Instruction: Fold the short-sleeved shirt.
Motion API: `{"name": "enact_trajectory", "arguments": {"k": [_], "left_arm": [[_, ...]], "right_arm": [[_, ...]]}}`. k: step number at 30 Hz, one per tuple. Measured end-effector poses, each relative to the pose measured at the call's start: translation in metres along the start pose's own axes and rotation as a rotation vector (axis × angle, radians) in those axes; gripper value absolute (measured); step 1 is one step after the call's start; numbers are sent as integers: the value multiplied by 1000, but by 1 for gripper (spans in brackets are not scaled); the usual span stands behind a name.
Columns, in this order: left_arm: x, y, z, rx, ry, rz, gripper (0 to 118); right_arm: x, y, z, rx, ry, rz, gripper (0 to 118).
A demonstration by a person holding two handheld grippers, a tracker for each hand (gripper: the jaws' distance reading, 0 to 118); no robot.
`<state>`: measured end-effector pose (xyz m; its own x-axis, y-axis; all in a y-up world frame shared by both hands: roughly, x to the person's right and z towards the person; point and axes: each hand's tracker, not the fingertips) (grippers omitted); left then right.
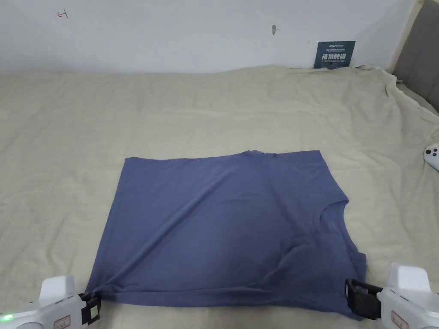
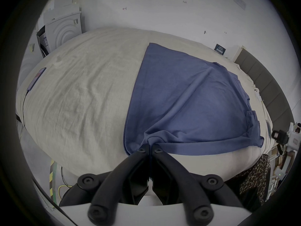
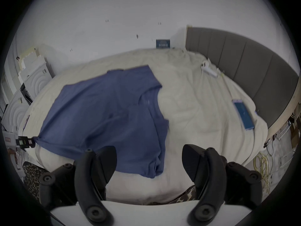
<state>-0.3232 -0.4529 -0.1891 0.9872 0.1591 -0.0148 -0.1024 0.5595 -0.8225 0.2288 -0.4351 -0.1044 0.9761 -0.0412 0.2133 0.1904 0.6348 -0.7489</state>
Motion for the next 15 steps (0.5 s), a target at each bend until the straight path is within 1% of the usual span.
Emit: {"name": "enact_trajectory", "arguments": {"k": [5, 8, 9, 10, 11, 12, 14, 15], "left_arm": [[1, 1, 4, 8, 0, 0, 0], [1, 2, 3, 6, -5, 2, 0], [1, 2, 2, 4, -3, 5, 0], [0, 2, 2, 4, -2, 7, 0], [0, 2, 1, 4, -3, 11, 0], [1, 2, 1, 4, -4, 14, 0], [1, 4, 1, 5, -7, 15, 0], [1, 4, 2, 6, -7, 15, 0]], "right_arm": [[-3, -15, -27, -73, 1, -1, 85], [-9, -22, -34, -103, 4, 1, 78], [-10, -23, -36, -108, 5, 4, 72], [-12, -23, -37, -110, 4, 7, 63], [-16, -23, -35, -117, 9, 13, 51], [-19, -23, -35, -121, 16, 18, 36], [-24, -22, -35, -123, 33, 31, 28], [-29, -20, -30, -122, 36, 42, 18]]}}
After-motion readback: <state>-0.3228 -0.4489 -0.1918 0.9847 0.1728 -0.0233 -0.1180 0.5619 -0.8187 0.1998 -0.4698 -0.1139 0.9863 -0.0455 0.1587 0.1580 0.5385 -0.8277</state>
